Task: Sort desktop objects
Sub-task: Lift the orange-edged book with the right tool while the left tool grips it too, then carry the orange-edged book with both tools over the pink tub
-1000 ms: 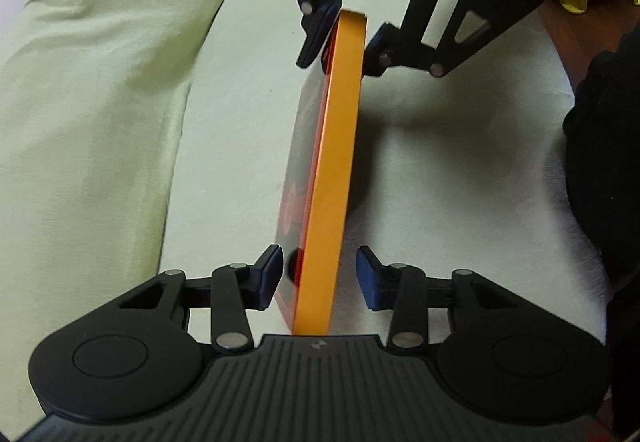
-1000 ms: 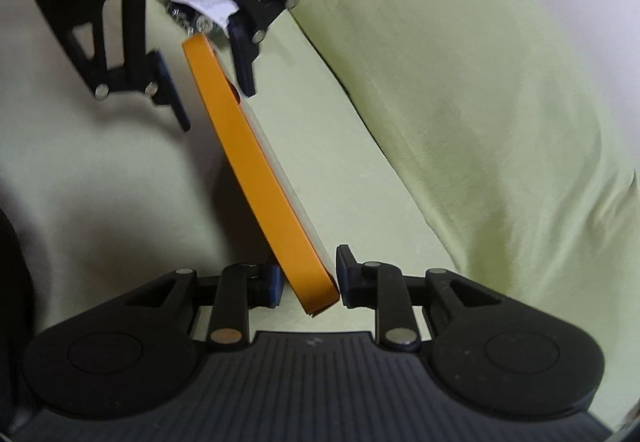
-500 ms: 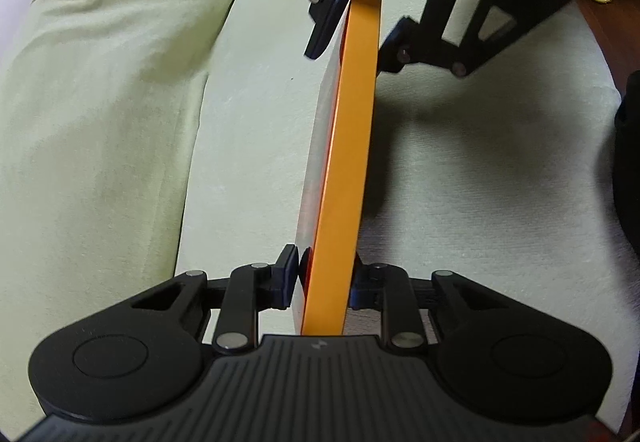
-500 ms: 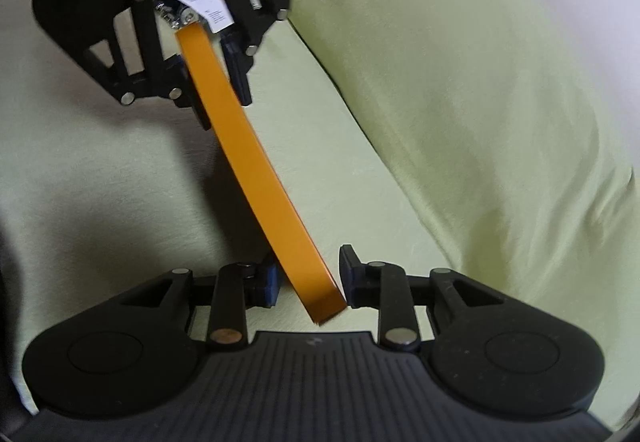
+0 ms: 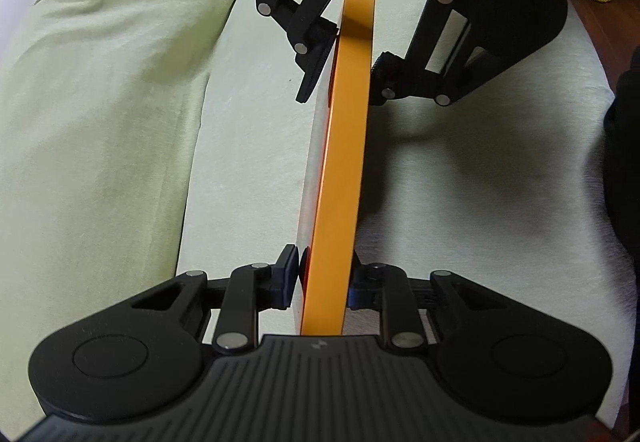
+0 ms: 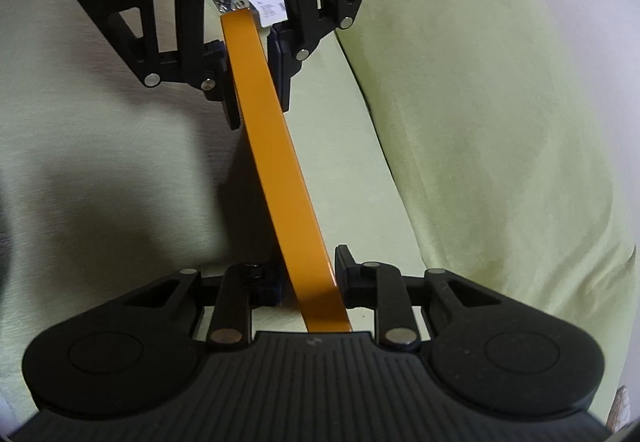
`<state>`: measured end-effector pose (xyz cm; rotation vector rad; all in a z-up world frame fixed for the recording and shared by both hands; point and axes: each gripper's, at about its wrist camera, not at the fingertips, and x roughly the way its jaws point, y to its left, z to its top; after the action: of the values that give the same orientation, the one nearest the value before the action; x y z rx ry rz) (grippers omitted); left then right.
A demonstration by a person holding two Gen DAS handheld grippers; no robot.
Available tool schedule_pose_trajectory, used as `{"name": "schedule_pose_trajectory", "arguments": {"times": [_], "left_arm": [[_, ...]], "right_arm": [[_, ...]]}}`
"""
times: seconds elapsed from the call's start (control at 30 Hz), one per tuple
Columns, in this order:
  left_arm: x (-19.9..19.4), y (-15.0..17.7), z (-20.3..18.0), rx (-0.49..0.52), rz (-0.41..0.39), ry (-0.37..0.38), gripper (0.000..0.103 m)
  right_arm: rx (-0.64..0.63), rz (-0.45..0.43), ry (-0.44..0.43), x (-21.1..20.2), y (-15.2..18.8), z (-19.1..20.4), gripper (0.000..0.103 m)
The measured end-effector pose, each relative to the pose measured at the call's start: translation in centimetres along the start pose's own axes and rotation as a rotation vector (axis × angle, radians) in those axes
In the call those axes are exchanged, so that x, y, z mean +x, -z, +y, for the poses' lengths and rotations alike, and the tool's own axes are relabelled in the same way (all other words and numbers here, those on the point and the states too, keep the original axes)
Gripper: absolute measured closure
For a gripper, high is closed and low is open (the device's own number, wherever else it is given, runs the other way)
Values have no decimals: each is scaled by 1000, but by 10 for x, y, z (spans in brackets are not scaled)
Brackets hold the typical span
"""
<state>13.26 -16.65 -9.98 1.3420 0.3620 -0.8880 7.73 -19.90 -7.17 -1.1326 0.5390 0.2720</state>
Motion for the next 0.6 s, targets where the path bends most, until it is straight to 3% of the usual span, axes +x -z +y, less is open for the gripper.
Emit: {"name": "schedule_pose_trajectory", "arguments": {"times": [0.27, 0.6], "left_arm": [[-20, 4, -3, -20, 11, -25, 76], [-88, 30, -10, -74, 80, -116, 76]], "right_arm": [[-19, -40, 3, -23, -14, -1, 84], [-73, -159, 24, -68, -61, -4, 84]]}}
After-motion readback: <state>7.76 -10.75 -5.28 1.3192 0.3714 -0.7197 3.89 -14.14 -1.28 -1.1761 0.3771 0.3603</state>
